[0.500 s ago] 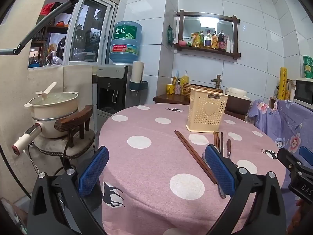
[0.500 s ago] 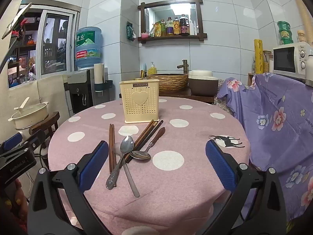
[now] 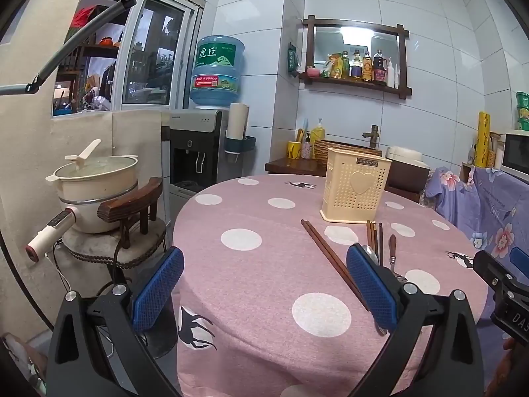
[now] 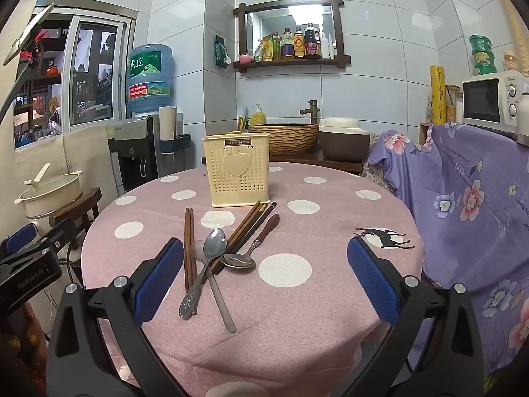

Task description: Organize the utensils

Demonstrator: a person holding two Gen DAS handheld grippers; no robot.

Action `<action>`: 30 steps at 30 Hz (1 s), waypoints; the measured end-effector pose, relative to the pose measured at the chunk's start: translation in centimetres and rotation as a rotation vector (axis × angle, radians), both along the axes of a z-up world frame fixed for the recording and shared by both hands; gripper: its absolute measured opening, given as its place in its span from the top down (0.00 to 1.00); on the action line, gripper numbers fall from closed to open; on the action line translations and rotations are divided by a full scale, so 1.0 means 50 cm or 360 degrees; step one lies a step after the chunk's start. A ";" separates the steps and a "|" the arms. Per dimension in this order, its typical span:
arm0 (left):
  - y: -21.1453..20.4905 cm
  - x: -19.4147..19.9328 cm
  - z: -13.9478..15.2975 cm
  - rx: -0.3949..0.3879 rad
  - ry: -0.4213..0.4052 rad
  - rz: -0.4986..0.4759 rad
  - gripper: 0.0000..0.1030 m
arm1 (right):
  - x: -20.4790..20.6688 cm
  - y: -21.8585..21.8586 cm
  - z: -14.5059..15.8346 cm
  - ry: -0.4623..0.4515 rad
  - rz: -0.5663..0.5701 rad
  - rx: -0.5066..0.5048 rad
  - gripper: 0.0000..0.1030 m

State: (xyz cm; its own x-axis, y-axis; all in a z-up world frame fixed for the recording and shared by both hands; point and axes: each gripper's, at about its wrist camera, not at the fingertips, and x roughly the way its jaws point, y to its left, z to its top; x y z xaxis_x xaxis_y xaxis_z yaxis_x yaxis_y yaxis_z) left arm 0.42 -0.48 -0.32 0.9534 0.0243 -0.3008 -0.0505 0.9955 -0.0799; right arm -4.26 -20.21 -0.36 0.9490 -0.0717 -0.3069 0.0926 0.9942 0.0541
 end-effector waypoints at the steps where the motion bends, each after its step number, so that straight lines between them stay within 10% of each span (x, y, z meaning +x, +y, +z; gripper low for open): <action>1: -0.001 0.002 0.000 -0.0001 0.0001 0.0000 0.05 | 0.000 0.000 0.000 -0.0001 -0.0002 0.0000 0.05; 30: 0.011 -0.018 0.007 0.0009 -0.0015 0.0009 0.05 | -0.010 0.003 0.001 -0.0015 -0.0002 0.0015 0.05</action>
